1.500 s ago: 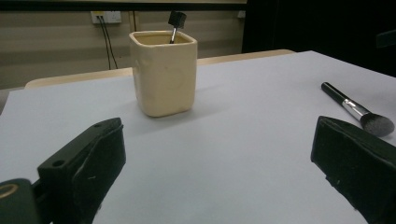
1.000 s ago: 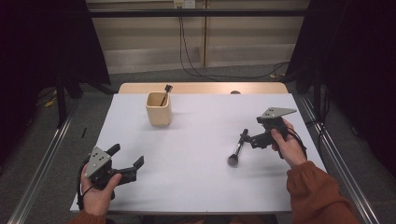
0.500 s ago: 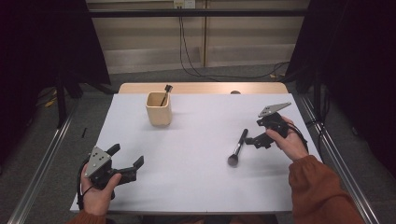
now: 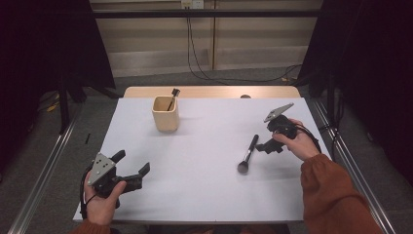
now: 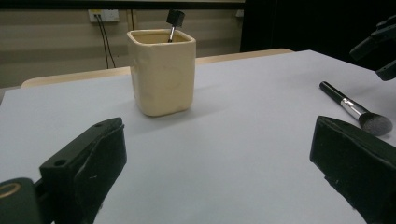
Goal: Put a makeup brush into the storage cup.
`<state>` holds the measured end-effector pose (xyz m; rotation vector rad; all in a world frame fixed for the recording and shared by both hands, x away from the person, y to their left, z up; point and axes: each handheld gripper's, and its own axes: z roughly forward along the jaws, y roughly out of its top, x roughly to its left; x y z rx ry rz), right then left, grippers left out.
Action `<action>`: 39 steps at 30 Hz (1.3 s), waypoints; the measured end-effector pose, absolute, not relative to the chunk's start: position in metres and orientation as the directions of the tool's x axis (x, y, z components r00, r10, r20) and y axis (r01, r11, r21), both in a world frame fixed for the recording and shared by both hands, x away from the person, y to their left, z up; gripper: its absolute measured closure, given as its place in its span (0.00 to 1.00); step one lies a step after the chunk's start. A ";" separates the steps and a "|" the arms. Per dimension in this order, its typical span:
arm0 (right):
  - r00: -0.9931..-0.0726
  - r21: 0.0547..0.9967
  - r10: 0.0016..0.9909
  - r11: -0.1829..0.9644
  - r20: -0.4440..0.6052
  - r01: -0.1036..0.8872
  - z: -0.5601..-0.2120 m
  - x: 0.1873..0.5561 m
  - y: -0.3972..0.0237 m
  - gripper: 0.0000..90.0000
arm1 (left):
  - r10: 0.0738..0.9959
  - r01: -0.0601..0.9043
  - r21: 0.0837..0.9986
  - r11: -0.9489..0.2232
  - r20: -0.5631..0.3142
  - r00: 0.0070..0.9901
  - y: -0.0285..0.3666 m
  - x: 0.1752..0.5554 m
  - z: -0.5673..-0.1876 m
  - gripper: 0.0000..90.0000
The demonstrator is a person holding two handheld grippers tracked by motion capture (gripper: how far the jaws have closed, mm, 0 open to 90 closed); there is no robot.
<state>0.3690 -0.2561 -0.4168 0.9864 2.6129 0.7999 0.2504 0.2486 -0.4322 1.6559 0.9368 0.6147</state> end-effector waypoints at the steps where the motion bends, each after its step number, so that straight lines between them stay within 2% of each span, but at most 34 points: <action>1: -0.751 0.567 0.659 0.634 -0.041 0.526 -0.417 0.370 -0.256 0.05 | 0.829 0.270 0.957 -0.105 -0.065 0.556 0.249 0.250 -0.432 0.04; 10: -0.792 0.518 0.605 0.704 -0.081 0.485 -0.418 0.377 -0.254 0.05 | 0.828 0.268 0.957 -0.108 -0.063 0.557 0.248 0.250 -0.432 0.04; 15: -0.812 0.456 0.569 0.761 -0.128 0.462 -0.420 0.381 -0.252 0.05 | 0.828 0.271 0.957 -0.107 -0.065 0.558 0.248 0.252 -0.433 0.04; 23: -0.867 0.387 0.492 0.818 -0.085 0.426 -0.421 0.392 -0.250 0.08 | 0.829 0.273 0.956 -0.111 -0.063 0.556 0.248 0.252 -0.434 0.04; 25: -0.870 0.367 0.484 0.828 -0.089 0.423 -0.420 0.394 -0.246 0.06 | 0.830 0.275 0.955 -0.111 -0.063 0.555 0.248 0.252 -0.433 0.04; 27: -0.885 0.367 0.462 0.835 -0.060 0.411 -0.420 0.396 -0.244 0.05 | 0.828 0.271 0.956 -0.115 -0.059 0.558 0.248 0.252 -0.433 0.04; 31: -0.909 0.338 0.406 0.872 -0.094 0.354 -0.423 0.400 -0.242 0.05 | 0.827 0.275 0.954 -0.117 -0.060 0.558 0.248 0.252 -0.434 0.04; 39: -0.935 0.352 0.337 0.893 -0.109 0.280 -0.426 0.404 -0.236 0.05 | 0.827 0.280 0.952 -0.126 -0.055 0.560 0.246 0.253 -0.435 0.04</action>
